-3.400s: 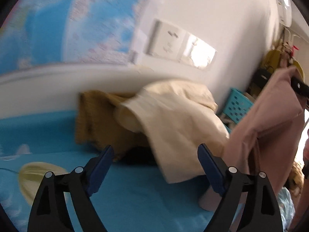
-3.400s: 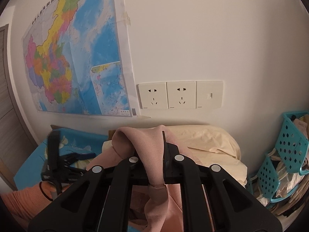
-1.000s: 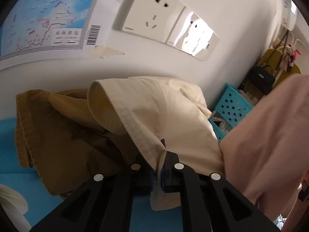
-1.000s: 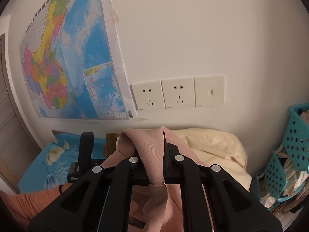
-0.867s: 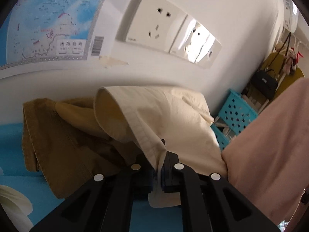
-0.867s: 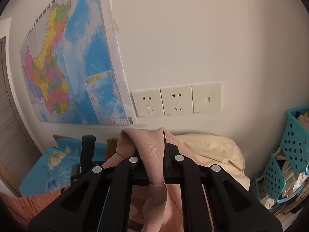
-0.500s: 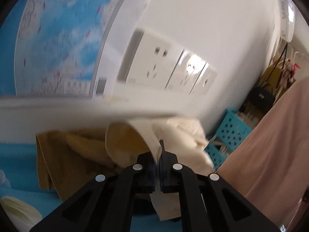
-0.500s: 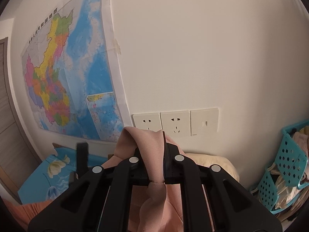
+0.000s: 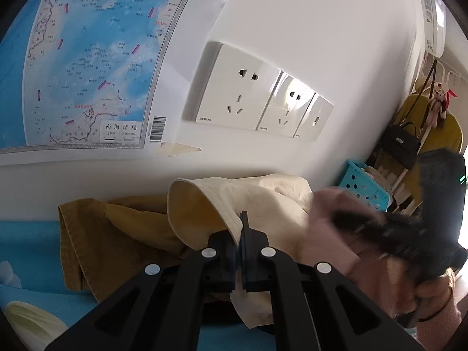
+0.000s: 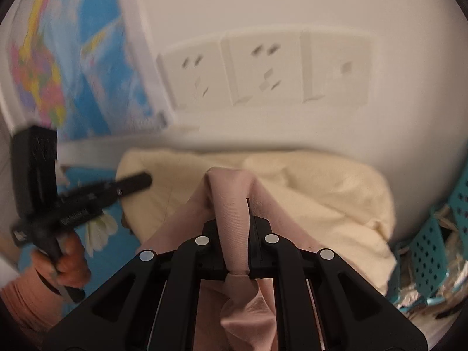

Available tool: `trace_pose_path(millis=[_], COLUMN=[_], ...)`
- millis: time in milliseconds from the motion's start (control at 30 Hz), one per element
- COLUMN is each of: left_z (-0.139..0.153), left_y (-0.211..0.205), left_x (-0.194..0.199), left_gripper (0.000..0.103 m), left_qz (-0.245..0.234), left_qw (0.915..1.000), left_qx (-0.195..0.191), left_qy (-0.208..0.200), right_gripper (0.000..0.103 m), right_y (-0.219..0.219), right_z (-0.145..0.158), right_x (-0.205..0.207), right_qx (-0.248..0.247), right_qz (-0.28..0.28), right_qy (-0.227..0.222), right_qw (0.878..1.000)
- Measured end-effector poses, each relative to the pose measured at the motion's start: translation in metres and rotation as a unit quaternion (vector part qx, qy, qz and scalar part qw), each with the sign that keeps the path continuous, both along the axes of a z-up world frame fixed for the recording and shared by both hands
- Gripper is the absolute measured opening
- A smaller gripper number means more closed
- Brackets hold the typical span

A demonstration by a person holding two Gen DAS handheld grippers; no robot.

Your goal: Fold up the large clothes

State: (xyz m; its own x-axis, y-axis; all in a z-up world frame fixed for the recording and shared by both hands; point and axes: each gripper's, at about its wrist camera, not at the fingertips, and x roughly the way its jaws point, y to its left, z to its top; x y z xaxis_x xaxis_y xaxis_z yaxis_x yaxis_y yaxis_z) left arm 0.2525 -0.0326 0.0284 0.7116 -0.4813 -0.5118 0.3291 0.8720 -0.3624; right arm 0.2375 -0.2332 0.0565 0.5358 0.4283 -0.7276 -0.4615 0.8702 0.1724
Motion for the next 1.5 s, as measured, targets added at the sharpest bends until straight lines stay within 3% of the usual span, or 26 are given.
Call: trace_pose_path(millis=[133,200,267,300,367,433,533,600,633,667,700,767,833,900,967,1033,1100,1200,1267,1367,1400,1467,1500], left_z=[-0.013,-0.022,-0.032,-0.036,-0.040,-0.045,-0.055,-0.062,-0.066,-0.067,-0.069,-0.065,-0.064,-0.064,-0.066,-0.062,-0.053,-0.029,-0.010,0.021,0.033,0.067,0.081], left_y=[0.002,0.005,0.005,0.002,-0.008,-0.024,-0.054,-0.068,-0.073,-0.070,-0.066,-0.060,-0.063,-0.064,-0.063,-0.062,-0.065,-0.068,-0.062,-0.064,-0.064,-0.069,-0.061], left_x=[0.001,0.003,0.001,-0.005,-0.013,-0.021,-0.022,-0.018,-0.011,-0.002,0.000,0.000,-0.006,-0.009,-0.007,-0.010,-0.014,-0.019,-0.018,-0.025,-0.027,-0.033,-0.028], left_gripper=[0.004,0.010,0.044,0.052,0.080,0.096,0.096,0.051,0.024,0.015,0.014,0.010,0.009,0.007,0.006,0.007,0.006,0.007,0.006,0.004,0.004,0.000,0.001], left_qz=[-0.025,-0.056,-0.088,-0.123,-0.157,-0.184,-0.194,-0.187,-0.167,-0.164,-0.161,-0.157,-0.155,-0.151,-0.146,-0.144,-0.151,-0.152,-0.161,-0.163,-0.167,-0.189,-0.192], left_qw=[0.9997,0.9979,0.9951,0.9912,0.9872,0.9829,0.9794,0.9792,0.9818,0.9841,0.9858,0.9874,0.9872,0.9874,0.9882,0.9881,0.9866,0.9854,0.9851,0.9827,0.9816,0.9749,0.9745], left_qx=[-0.008,-0.029,-0.038,-0.044,-0.028,0.002,0.056,0.078,0.091,0.067,0.047,0.020,0.038,0.047,0.047,0.051,0.050,0.057,0.027,0.028,0.021,0.007,-0.016], left_qy=[0.006,0.018,0.026,0.018,0.009,-0.002,-0.012,-0.013,-0.008,0.008,0.015,0.011,-0.002,-0.008,-0.010,-0.021,-0.035,-0.051,-0.054,-0.083,-0.091,-0.117,-0.116], right_gripper=[0.013,0.018,0.020,0.020,0.020,0.020,0.020,0.024,0.026,0.043,0.068,0.087,0.089,0.097,0.098,0.097,0.064,0.039,0.033,0.029,0.025,0.000,0.000], right_y=[0.024,0.029,0.032,0.031,0.029,0.025,0.017,0.013,0.013,0.013,0.014,0.021,0.025,0.027,0.025,0.027,0.035,0.060,0.071,0.077,0.080,0.093,0.099], right_z=[-0.019,-0.027,-0.032,-0.035,-0.040,-0.042,-0.042,-0.041,-0.039,-0.038,-0.037,-0.032,-0.030,-0.031,-0.038,-0.044,-0.045,-0.024,-0.002,0.036,0.051,0.080,0.100], right_x=[-0.002,-0.002,-0.005,-0.008,-0.009,-0.009,-0.005,-0.005,-0.007,-0.008,-0.011,-0.019,-0.027,-0.027,-0.009,0.004,0.011,0.005,-0.003,-0.013,-0.017,-0.030,-0.038], right_qx=[-0.053,-0.061,-0.070,-0.064,-0.051,-0.031,0.012,0.021,0.015,0.000,-0.013,-0.067,-0.093,-0.103,-0.076,-0.037,0.011,0.007,-0.010,-0.006,0.002,0.074,0.073], right_qz=[0.049,0.054,0.060,0.060,0.059,0.056,0.053,0.053,0.055,0.055,0.059,0.062,0.080,0.088,0.073,0.072,0.093,0.109,0.111,0.104,0.106,0.180,0.183], right_qy=[0.000,0.003,-0.004,-0.007,-0.003,-0.002,0.012,0.015,0.010,0.006,0.005,-0.029,-0.048,-0.055,-0.014,0.032,0.056,0.036,0.010,-0.019,-0.030,-0.024,-0.058], right_qw=[0.997,0.997,0.996,0.996,0.997,0.998,0.998,0.998,0.998,0.998,0.998,0.995,0.991,0.989,0.994,0.996,0.994,0.993,0.994,0.994,0.994,0.981,0.979])
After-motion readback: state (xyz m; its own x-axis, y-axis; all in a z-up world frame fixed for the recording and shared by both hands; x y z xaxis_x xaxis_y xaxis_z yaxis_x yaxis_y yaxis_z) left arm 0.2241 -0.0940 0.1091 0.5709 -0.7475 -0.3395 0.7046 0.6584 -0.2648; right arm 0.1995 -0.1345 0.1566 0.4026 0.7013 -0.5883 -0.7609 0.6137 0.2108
